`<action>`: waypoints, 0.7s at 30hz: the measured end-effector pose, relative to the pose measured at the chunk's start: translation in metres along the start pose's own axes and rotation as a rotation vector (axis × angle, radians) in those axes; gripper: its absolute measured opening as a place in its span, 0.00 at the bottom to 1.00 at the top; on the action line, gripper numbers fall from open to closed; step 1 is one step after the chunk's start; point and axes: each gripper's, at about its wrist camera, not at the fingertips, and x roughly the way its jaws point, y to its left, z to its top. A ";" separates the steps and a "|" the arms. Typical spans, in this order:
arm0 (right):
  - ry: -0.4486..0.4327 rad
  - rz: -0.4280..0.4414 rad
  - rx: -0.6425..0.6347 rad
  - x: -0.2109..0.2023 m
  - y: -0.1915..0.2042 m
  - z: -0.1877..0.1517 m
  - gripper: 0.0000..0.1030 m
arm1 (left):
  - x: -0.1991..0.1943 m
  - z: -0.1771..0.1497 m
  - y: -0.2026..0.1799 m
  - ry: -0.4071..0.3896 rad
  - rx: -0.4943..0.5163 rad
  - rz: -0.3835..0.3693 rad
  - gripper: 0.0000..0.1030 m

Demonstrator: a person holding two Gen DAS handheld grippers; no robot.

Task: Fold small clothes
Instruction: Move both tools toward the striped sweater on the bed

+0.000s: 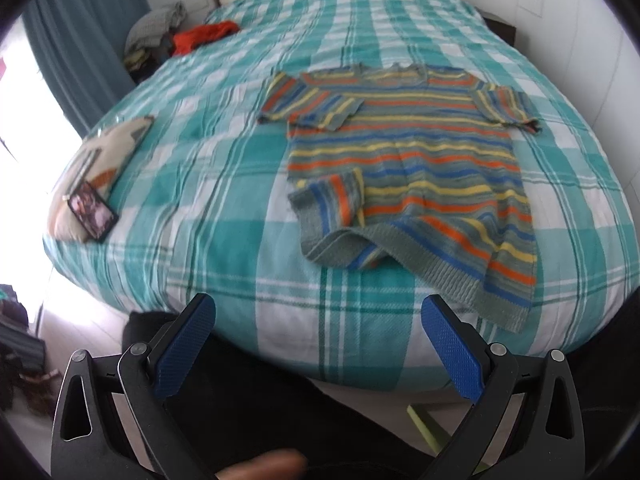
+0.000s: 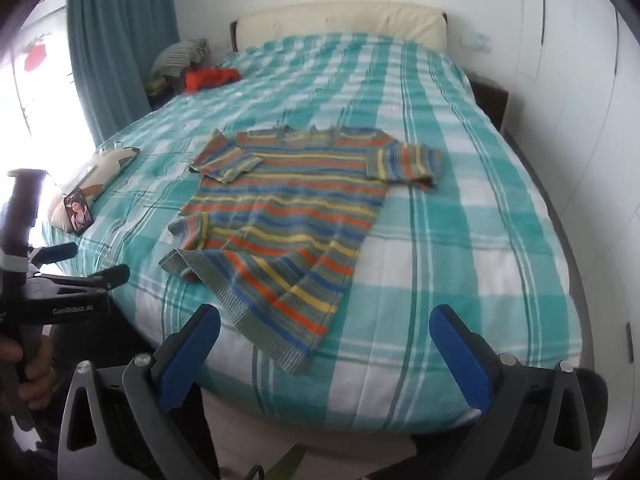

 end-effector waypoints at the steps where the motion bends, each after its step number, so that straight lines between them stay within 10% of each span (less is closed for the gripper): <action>1: 0.000 0.004 -0.001 0.000 0.000 0.000 1.00 | 0.000 0.002 0.003 0.006 -0.005 0.003 1.00; 11: 0.050 0.017 0.093 0.010 -0.016 -0.009 1.00 | 0.016 0.009 0.038 0.018 -0.055 -0.046 1.00; 21: 0.094 0.030 0.138 0.022 -0.025 -0.020 1.00 | 0.092 0.091 0.011 -0.008 0.151 -0.279 0.99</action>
